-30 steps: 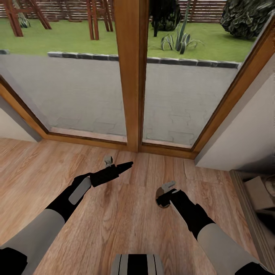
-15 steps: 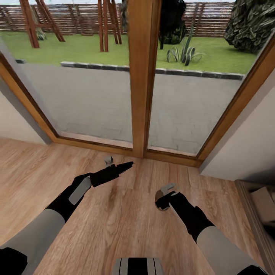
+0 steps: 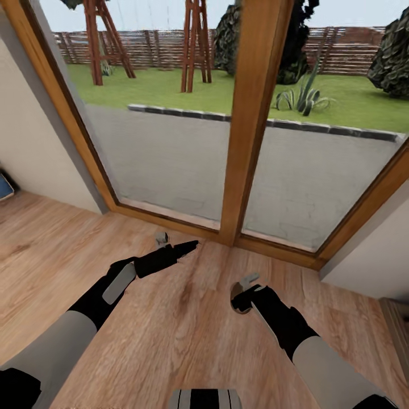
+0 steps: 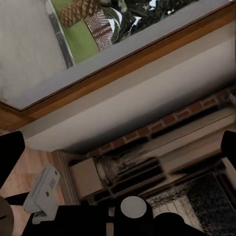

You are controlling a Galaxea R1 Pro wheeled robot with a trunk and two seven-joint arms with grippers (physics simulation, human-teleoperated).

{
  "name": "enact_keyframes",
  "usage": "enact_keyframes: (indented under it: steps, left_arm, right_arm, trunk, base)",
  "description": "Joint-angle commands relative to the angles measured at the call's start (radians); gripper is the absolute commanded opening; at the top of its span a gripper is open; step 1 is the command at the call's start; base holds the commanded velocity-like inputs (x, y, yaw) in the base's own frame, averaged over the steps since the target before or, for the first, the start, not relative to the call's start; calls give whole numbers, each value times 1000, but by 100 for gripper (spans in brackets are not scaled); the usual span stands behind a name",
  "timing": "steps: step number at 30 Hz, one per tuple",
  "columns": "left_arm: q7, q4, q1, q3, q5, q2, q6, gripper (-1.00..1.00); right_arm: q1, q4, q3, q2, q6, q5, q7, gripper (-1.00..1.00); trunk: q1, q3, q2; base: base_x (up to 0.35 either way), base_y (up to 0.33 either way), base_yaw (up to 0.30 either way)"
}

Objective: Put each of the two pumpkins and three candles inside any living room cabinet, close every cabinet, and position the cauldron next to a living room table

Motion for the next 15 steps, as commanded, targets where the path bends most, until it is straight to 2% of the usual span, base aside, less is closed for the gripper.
enact_keyframes:
  steps: [1, 15]
  left_arm:
    - [0, 0, 0, 0, 0, 0, 0, 100]
    - [0, 1, 0, 0, 0, 2, 0, 100]
  right_arm:
    - [0, 0, 0, 0, 0, 0, 1, -100]
    - [4, 0, 0, 0, -4, 2, 0, -100]
  trunk:
    - [0, 4, 0]
    - [-7, 58, 4]
  base:
    - [0, 0, 287]
    - [0, 0, 287]
